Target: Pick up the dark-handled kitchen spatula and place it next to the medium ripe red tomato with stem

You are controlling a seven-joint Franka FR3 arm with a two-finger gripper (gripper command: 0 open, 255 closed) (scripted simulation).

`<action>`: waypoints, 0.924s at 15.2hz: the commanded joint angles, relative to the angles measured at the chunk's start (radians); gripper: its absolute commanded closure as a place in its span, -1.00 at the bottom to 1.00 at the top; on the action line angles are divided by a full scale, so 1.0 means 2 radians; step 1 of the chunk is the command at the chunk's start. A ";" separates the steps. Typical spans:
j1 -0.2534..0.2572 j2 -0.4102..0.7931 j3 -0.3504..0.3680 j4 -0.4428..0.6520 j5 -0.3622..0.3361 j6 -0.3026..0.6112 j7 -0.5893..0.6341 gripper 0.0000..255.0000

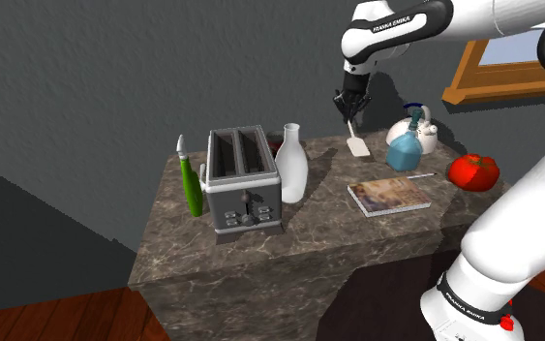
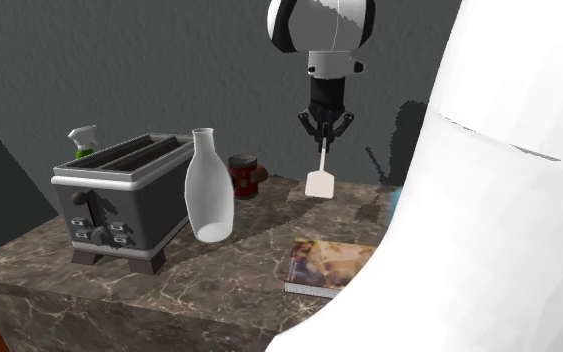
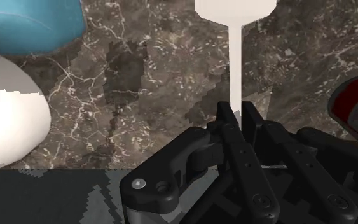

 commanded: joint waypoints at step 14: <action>-0.075 -0.061 -0.105 -0.058 -0.022 0.004 -0.170 1.00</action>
